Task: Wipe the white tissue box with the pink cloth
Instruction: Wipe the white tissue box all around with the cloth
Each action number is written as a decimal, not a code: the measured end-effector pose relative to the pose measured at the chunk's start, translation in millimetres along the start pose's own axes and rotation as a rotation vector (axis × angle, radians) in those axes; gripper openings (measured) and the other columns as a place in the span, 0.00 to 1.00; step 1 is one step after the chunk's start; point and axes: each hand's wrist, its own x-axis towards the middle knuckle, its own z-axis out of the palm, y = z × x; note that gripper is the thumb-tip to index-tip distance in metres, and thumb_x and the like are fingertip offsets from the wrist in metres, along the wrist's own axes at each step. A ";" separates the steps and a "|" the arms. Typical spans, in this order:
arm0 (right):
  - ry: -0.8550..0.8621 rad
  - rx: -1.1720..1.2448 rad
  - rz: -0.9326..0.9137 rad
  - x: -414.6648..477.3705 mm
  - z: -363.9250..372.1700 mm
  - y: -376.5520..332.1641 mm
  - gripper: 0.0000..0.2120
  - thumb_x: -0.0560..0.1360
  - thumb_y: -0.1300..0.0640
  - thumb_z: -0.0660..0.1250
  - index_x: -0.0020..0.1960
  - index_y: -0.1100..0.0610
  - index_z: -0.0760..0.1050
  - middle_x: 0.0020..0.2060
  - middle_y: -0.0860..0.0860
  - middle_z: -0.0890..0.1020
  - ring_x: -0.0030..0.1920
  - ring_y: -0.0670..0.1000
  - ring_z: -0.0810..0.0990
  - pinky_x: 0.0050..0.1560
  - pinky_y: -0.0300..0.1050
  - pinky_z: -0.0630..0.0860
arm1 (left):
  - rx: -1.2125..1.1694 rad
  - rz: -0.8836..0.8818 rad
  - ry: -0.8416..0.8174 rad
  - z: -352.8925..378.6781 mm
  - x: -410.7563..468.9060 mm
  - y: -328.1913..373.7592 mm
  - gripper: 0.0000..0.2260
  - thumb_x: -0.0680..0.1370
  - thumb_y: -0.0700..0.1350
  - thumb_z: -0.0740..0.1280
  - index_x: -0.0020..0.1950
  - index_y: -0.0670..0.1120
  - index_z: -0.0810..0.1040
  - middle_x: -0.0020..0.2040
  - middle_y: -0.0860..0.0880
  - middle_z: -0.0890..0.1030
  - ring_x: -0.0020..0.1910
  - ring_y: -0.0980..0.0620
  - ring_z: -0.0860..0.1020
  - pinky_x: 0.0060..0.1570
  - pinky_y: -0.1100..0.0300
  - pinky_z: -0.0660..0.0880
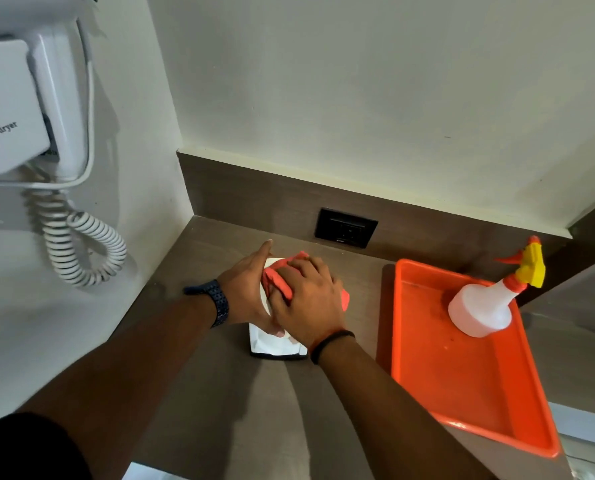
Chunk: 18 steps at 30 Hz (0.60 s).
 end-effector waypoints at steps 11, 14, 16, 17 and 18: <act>-0.024 0.116 0.154 28.4 3.2 1.8 0.16 0.76 0.48 0.63 0.59 0.51 0.80 0.60 0.52 0.81 0.65 0.58 0.72 0.62 0.54 0.70 | 0.053 -0.015 0.020 0.3 1.3 1.8 0.67 0.47 0.63 0.79 0.76 0.49 0.45 0.75 0.47 0.60 0.73 0.48 0.60 0.69 0.51 0.63; -0.047 0.089 0.057 20.1 2.9 1.5 0.16 0.75 0.49 0.64 0.60 0.50 0.79 0.61 0.51 0.81 0.69 0.57 0.70 0.63 0.57 0.69 | 0.046 -0.027 0.011 0.8 2.0 -2.5 0.68 0.48 0.63 0.80 0.76 0.50 0.42 0.77 0.47 0.57 0.74 0.49 0.57 0.70 0.52 0.61; -0.059 0.088 -0.007 13.5 -0.8 12.4 0.17 0.75 0.48 0.65 0.62 0.50 0.79 0.62 0.51 0.81 0.69 0.56 0.70 0.65 0.57 0.69 | 0.060 -0.036 -0.003 0.9 3.8 -1.9 0.67 0.48 0.63 0.80 0.76 0.51 0.42 0.77 0.47 0.56 0.74 0.48 0.58 0.70 0.50 0.61; -0.044 0.107 -0.031 9.9 -2.6 19.0 0.17 0.74 0.49 0.66 0.62 0.51 0.80 0.61 0.51 0.82 0.67 0.56 0.72 0.65 0.55 0.70 | 0.063 -0.043 -0.007 0.9 4.6 -1.2 0.67 0.48 0.63 0.80 0.76 0.51 0.42 0.77 0.47 0.56 0.73 0.48 0.58 0.70 0.51 0.62; -0.009 0.161 -0.027 5.2 -3.4 25.1 0.16 0.74 0.50 0.68 0.61 0.52 0.80 0.59 0.52 0.83 0.64 0.55 0.75 0.63 0.50 0.71 | 0.069 -0.051 -0.006 0.9 4.9 -1.1 0.67 0.48 0.63 0.80 0.76 0.51 0.42 0.77 0.47 0.56 0.73 0.48 0.58 0.70 0.52 0.62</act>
